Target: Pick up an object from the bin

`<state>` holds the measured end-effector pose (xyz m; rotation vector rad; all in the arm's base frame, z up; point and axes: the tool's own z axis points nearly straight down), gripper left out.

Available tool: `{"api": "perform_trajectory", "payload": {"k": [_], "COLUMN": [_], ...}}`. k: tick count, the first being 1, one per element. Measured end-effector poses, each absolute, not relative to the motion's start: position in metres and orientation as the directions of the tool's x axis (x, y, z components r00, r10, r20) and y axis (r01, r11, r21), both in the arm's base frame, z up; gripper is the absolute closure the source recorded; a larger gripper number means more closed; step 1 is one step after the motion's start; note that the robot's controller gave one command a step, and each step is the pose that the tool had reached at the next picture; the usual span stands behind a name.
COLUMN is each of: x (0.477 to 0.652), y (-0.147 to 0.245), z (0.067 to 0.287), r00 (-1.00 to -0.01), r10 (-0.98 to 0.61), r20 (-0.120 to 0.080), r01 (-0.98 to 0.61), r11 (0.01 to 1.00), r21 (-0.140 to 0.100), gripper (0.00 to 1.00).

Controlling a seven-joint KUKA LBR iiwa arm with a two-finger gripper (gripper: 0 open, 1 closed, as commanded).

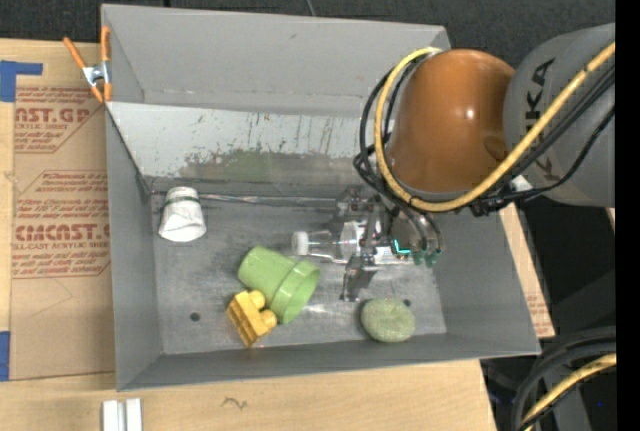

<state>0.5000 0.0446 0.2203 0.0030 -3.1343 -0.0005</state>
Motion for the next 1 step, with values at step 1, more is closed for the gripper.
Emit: {"api": "perform_trajectory", "payload": {"k": [1], "x": [0.5017], "y": [0.0443], "z": [0.2244], "r00": [-1.0], "r10": [0.0], "r20": [-0.001], "r01": [0.0], "r11": [1.0], "r21": [0.001], "gripper": [1.0]}}
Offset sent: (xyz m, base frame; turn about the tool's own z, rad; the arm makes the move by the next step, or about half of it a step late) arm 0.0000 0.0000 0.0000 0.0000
